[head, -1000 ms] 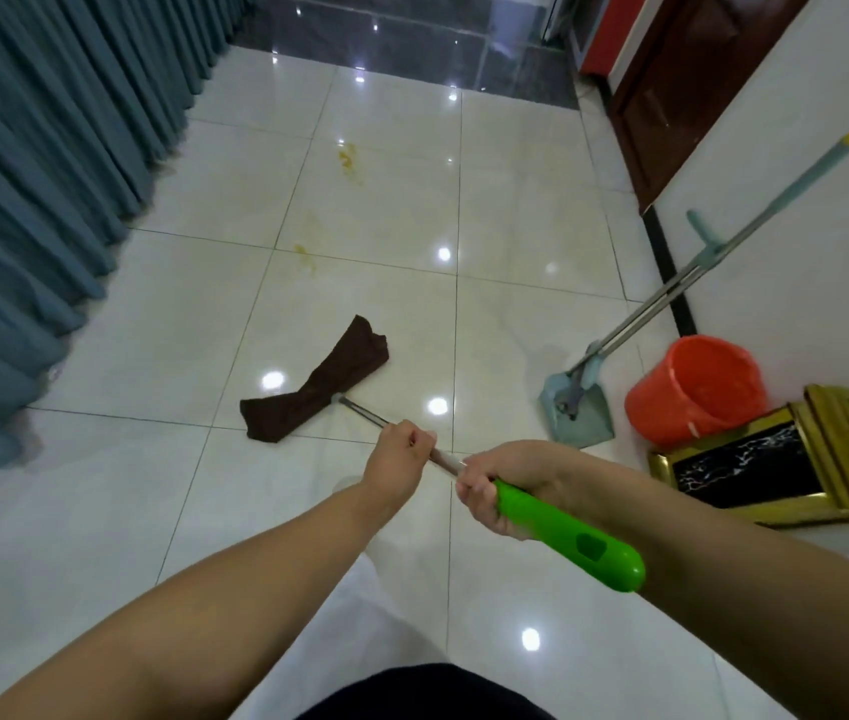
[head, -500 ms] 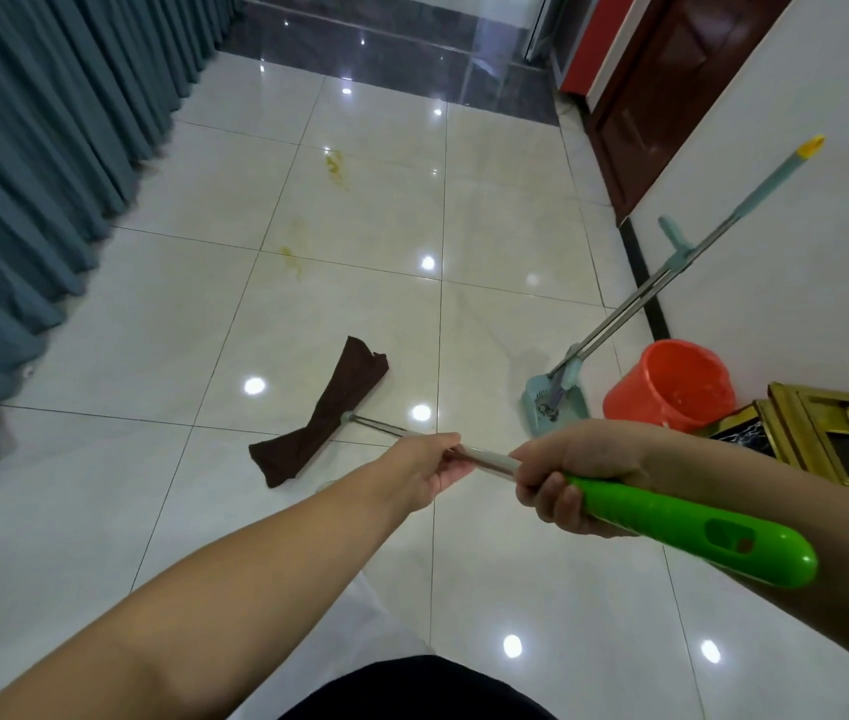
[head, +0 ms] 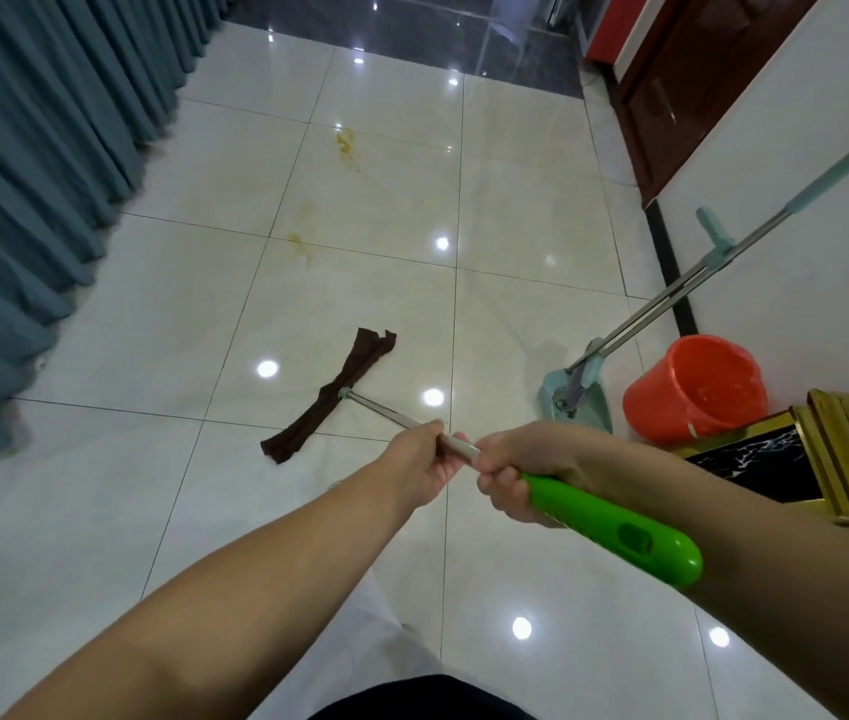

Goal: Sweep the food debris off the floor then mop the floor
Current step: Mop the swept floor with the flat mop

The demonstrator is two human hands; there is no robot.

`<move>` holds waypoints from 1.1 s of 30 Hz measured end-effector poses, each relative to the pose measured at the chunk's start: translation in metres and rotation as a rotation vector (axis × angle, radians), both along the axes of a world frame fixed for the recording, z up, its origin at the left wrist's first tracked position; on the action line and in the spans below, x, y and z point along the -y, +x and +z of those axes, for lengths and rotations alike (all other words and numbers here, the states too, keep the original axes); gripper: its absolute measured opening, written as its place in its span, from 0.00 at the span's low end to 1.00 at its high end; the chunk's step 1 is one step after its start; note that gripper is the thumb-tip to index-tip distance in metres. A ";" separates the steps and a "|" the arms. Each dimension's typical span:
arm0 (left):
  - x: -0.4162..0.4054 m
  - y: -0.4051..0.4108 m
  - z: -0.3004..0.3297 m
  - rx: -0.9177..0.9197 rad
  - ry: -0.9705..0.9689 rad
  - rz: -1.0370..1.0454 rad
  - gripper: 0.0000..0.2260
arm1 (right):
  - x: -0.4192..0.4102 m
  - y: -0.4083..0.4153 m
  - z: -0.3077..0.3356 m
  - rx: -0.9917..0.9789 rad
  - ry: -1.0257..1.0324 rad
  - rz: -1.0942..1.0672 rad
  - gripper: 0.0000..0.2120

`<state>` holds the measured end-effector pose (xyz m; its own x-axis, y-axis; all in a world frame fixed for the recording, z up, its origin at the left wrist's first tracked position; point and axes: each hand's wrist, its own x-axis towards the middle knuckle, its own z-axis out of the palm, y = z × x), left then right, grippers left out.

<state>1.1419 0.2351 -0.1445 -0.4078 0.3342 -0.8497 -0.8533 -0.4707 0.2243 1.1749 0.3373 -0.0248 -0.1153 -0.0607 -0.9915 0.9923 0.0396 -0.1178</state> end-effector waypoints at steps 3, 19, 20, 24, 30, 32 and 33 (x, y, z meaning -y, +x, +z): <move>0.003 -0.024 0.004 -0.037 -0.049 -0.022 0.03 | 0.012 -0.031 -0.017 -0.037 -0.036 -0.024 0.13; 0.004 -0.083 -0.019 -0.172 -0.291 -0.296 0.15 | 0.002 -0.084 -0.091 -0.166 -0.210 -0.386 0.05; -0.002 -0.076 -0.020 -0.179 -0.287 -0.331 0.15 | -0.007 -0.075 -0.092 -0.161 -0.213 -0.383 0.04; -0.033 -0.041 -0.021 -0.226 -0.301 -0.492 0.15 | -0.044 -0.031 -0.088 -0.134 -0.216 -0.377 0.06; -0.081 0.026 -0.022 -0.249 -0.273 -0.731 0.13 | -0.087 0.055 -0.073 -0.135 -0.146 -0.389 0.07; -0.095 0.047 -0.023 -0.245 -0.227 -0.804 0.13 | -0.099 0.085 -0.064 -0.131 -0.108 -0.442 0.11; -0.101 0.057 -0.022 -0.241 -0.212 -0.839 0.14 | -0.105 0.099 -0.058 -0.127 -0.082 -0.462 0.13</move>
